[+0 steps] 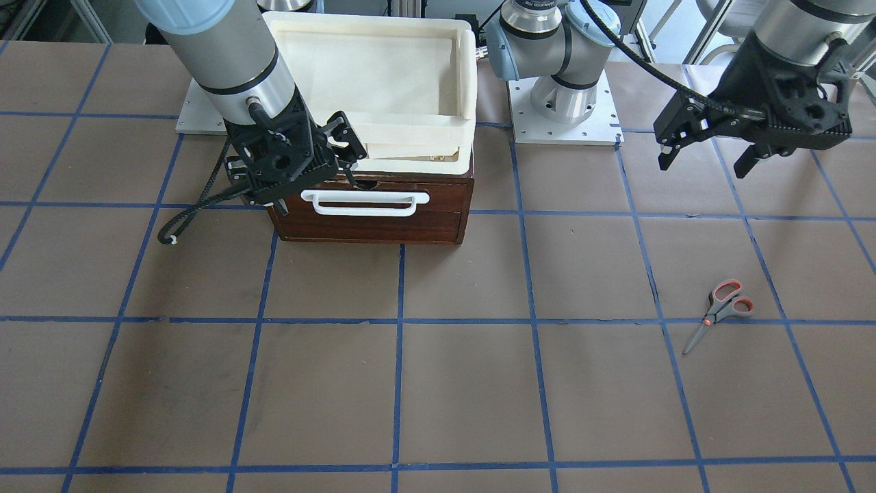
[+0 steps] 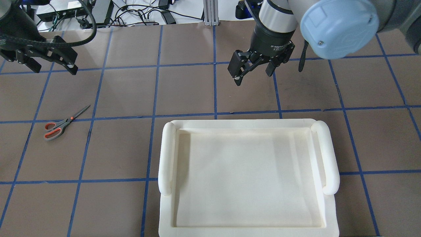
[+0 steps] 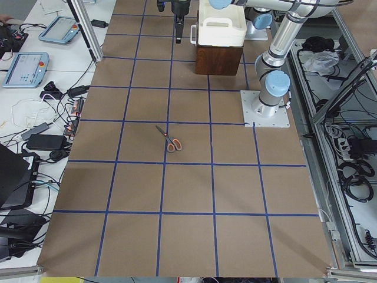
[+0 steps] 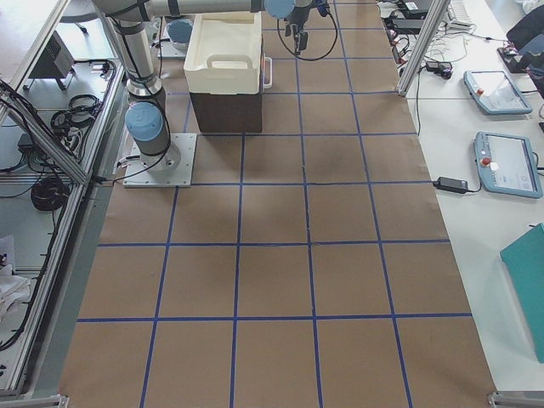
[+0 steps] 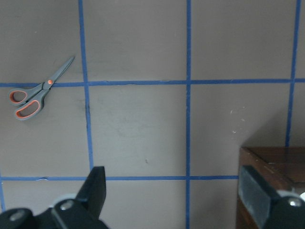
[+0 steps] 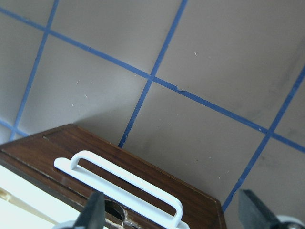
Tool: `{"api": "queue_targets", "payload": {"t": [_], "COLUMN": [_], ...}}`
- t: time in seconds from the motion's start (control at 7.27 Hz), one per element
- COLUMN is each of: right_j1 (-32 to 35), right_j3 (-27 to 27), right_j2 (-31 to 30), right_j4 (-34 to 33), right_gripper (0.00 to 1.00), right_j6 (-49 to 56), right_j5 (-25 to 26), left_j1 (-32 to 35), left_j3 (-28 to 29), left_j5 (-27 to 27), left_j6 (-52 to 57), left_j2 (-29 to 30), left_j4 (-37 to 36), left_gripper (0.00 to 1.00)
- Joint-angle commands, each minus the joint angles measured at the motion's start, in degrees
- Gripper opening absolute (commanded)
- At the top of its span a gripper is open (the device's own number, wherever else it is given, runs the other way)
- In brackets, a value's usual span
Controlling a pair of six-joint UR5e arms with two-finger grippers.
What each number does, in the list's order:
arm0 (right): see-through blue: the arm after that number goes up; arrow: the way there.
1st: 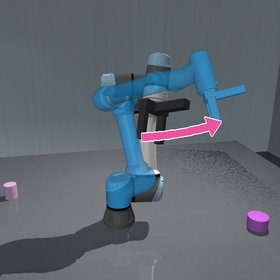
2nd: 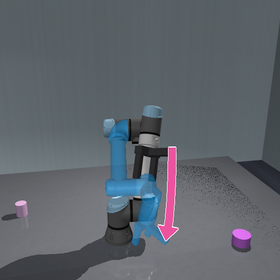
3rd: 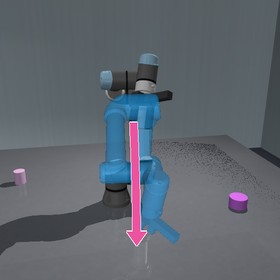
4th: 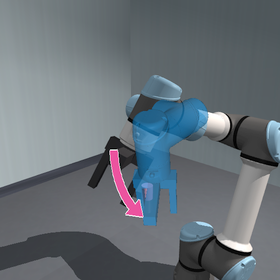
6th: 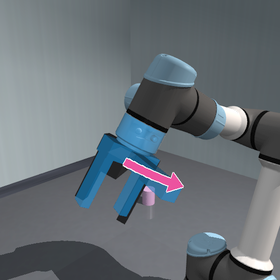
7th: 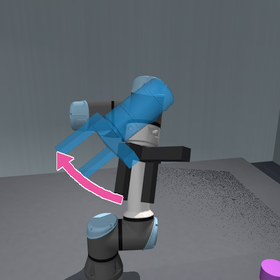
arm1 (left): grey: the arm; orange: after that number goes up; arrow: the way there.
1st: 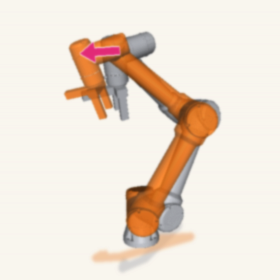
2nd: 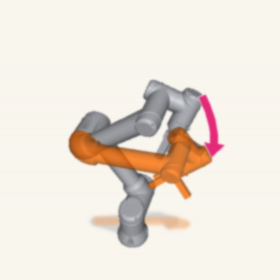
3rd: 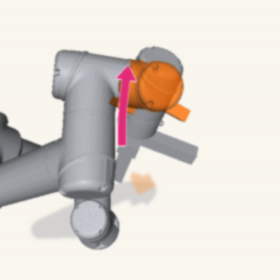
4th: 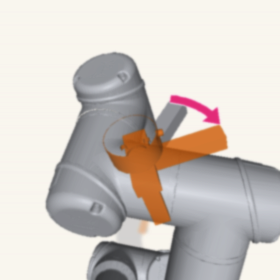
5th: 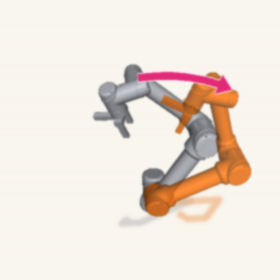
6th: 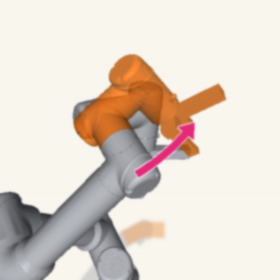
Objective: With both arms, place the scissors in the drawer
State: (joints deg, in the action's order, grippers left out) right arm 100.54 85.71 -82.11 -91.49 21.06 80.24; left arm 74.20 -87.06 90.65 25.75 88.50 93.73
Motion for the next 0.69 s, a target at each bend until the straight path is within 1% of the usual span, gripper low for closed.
{"api": "queue_targets", "payload": {"t": [0.0, 0.14, 0.28, 0.41, 0.55], "right_j1": [1.05, 1.06, 1.06, 1.14, 1.32], "right_j3": [1.64, 3.39, 4.37, 4.38, 4.20], "right_j2": [1.25, 1.95, 3.17, 6.05, 7.30], "right_j4": [0.26, -0.43, -1.14, -2.36, -2.46], "right_gripper": [1.00, 1.00, 1.00, 1.00, 0.99], "right_j6": [30.05, 34.79, 35.36, 42.07, 50.14], "right_j5": [-0.08, 0.70, 0.02, 0.10, 0.53], "left_j1": [-6.59, -8.00, -9.50, -11.17, -11.44], "left_j3": [-5.46, -9.23, -10.40, -10.94, -11.03], "left_j5": [0.14, 2.05, 6.51, 6.29, 6.38], "left_j6": [16.65, 20.36, 25.88, 28.46, 28.83], "left_j2": [3.67, 6.74, 9.38, 11.67, 14.74], "left_j4": [-4.04, -11.39, -15.38, -15.59, -17.51], "left_gripper": [1.00, 1.00, 1.00, 1.00, 1.00]}}
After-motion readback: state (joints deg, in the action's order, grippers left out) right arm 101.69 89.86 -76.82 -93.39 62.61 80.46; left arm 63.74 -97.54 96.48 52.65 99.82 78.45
